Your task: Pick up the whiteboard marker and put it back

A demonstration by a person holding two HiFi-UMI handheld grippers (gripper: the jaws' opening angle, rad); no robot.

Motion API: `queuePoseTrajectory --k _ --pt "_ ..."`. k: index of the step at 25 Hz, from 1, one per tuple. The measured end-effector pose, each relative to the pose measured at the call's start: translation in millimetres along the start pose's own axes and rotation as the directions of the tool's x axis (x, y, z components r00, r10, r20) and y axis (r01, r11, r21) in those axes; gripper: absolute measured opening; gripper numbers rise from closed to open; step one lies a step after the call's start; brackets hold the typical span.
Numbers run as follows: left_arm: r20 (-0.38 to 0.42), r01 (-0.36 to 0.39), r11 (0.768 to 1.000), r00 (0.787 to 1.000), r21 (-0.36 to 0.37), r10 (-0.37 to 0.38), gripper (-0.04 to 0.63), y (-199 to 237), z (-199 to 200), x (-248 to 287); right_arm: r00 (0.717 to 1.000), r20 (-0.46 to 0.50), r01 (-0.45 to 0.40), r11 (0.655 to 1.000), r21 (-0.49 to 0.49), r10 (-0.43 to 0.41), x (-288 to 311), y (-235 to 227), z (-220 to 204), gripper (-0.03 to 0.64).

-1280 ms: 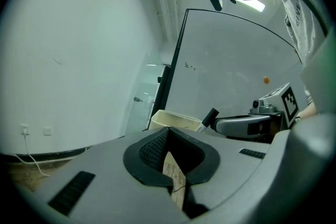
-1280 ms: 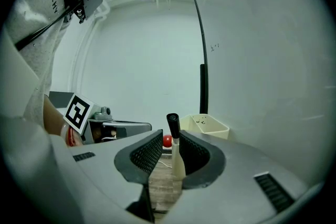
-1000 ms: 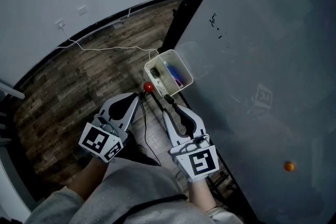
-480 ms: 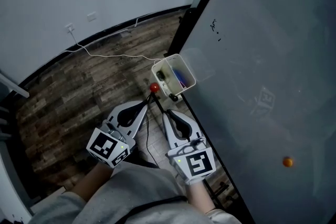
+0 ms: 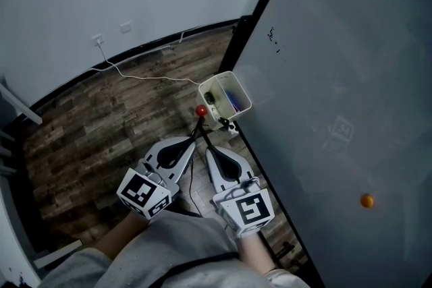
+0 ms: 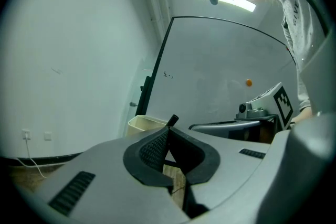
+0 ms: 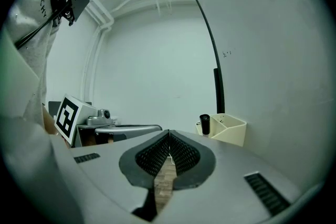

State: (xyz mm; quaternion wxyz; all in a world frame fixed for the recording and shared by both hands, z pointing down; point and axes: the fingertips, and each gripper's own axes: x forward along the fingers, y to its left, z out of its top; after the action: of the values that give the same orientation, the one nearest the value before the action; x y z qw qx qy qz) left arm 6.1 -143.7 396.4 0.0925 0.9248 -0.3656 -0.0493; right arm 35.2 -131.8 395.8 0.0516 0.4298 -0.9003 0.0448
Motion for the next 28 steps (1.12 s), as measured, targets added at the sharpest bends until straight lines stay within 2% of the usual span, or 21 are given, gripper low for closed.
queuePoseTrajectory --k 11,17,28 --pt "-0.001 -0.011 1.0 1.0 0.003 0.011 0.015 -12.5 -2.8 -4.3 1.0 0.008 -0.011 1.0 0.026 0.01 -13.4 0.7 -3.4 0.02" --pt "-0.003 -0.015 1.0 1.0 0.003 0.015 0.015 -15.9 -3.2 -5.7 0.999 -0.041 -0.013 0.999 0.036 0.015 -19.9 1.0 -11.8 0.02" --pt "-0.006 -0.022 1.0 1.0 -0.002 0.022 0.015 -17.7 -5.7 -8.2 0.999 -0.053 0.003 0.999 0.041 -0.001 -21.1 0.5 -7.4 0.019"
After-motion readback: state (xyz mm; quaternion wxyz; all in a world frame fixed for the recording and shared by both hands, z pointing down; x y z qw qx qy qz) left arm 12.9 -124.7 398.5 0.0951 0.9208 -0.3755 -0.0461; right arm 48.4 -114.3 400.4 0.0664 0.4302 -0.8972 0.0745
